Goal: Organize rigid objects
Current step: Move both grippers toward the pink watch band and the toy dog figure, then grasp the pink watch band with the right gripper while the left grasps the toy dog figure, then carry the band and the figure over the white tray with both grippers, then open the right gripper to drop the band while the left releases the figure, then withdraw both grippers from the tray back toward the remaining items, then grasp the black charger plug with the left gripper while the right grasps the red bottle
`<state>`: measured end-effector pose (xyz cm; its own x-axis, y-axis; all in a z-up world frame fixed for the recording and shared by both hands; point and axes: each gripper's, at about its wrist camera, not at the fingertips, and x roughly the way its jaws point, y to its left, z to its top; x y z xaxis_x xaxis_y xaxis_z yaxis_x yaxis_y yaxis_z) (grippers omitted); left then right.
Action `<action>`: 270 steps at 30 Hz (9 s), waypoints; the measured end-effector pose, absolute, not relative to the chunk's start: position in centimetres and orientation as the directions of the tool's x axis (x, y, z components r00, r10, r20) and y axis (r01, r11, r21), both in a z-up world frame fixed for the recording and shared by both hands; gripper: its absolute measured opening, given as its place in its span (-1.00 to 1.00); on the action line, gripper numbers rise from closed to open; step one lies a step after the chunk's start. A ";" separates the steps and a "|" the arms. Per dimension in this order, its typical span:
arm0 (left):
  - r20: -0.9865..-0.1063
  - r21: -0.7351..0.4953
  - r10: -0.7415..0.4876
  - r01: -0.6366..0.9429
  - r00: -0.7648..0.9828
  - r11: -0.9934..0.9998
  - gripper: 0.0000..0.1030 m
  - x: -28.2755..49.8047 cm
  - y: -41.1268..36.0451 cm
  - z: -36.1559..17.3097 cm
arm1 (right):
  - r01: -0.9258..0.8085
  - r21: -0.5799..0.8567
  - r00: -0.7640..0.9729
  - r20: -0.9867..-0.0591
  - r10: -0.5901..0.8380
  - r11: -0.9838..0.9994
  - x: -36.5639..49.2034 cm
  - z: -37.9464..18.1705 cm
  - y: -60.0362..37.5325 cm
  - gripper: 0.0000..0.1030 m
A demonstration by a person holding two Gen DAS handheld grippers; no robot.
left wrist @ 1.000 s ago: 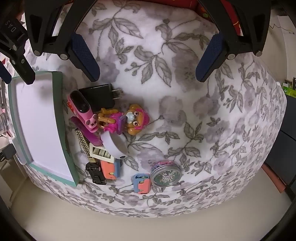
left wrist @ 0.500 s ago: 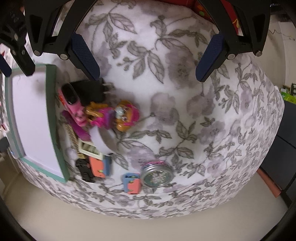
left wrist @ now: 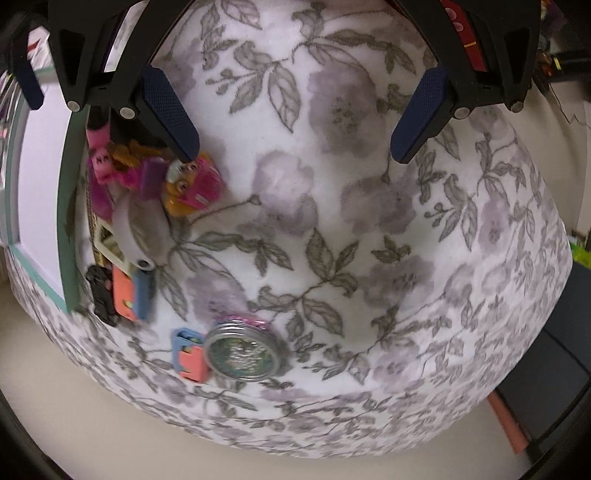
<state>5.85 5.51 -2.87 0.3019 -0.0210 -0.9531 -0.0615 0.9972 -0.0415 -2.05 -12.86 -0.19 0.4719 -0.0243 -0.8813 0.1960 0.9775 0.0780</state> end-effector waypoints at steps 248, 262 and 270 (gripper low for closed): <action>-0.993 -0.092 -0.107 0.267 0.043 0.959 0.34 3.9 -6.9 -4.3 | 0.328 0.202 0.566 -0.824 -0.021 0.923 -2.1 0.9 -20.5 0.80; -0.990 -0.138 -0.139 0.009 0.027 0.990 0.34 7.6 1.0 -4.1 | 0.126 0.179 0.527 -0.846 0.087 0.976 -0.2 0.0 -15.6 -0.02; -0.989 -0.147 -0.146 -0.043 0.023 0.988 0.34 8.7 4.1 -4.1 | 0.058 0.137 0.462 -0.882 0.095 0.989 0.9 -2.0 -13.2 -0.26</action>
<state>8.71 4.12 -4.05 0.0230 -0.1458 -0.9890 -0.0434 0.9882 -0.1467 0.89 -13.21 -1.98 0.4624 0.0947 -0.8816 0.0583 0.9889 0.1368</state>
